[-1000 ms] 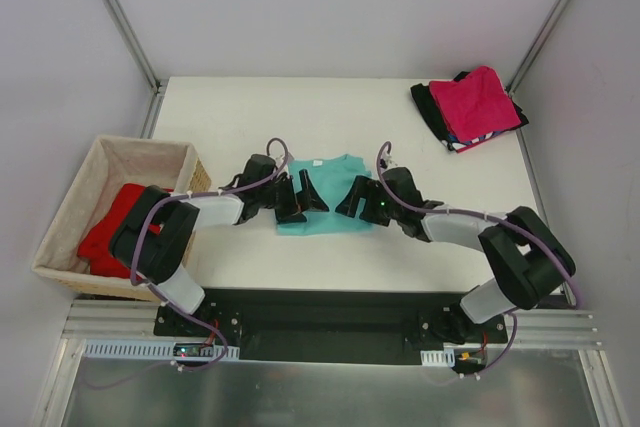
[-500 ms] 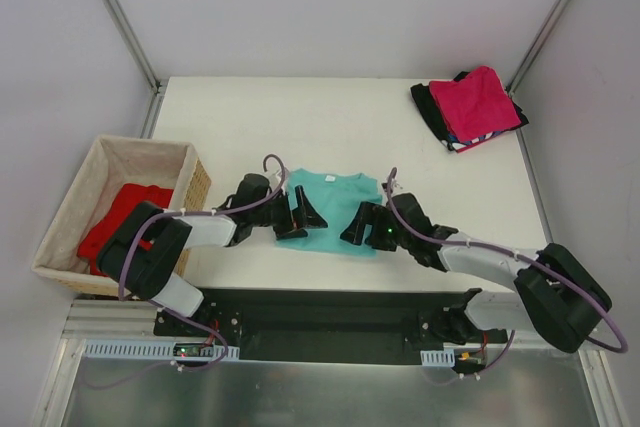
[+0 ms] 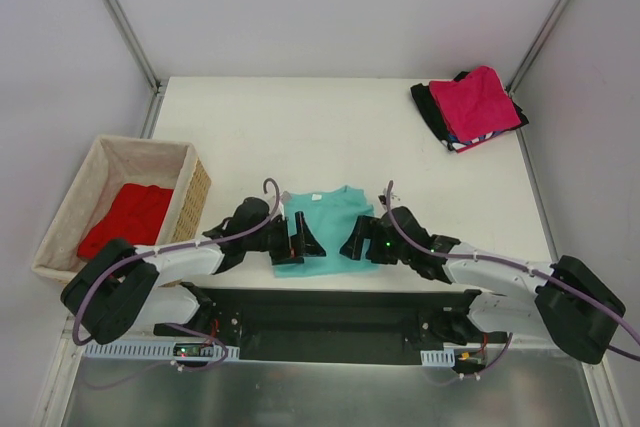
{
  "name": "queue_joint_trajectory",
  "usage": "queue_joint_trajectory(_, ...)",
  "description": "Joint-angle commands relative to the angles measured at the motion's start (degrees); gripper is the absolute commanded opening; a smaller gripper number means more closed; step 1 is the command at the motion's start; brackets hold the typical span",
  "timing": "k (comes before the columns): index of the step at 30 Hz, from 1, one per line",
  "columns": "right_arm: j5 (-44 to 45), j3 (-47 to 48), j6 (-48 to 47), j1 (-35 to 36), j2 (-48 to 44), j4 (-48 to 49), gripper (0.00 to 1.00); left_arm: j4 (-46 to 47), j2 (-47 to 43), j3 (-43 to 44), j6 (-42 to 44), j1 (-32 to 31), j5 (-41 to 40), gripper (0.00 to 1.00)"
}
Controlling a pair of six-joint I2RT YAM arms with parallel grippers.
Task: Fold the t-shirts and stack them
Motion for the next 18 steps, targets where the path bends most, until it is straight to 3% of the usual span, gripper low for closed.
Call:
queue_joint_trajectory(1, 4.6, 0.1, 1.2, 1.9, -0.9, -7.6, 0.89, -9.5, -3.7, -3.2, -0.4, -0.4, -4.7, 0.99)
queue_joint_trajectory(18, 8.0, 5.4, 2.2, 8.9, 3.3, -9.2, 0.89, -14.8, -4.4, 0.3, 2.6, -0.4, -7.5, 0.99)
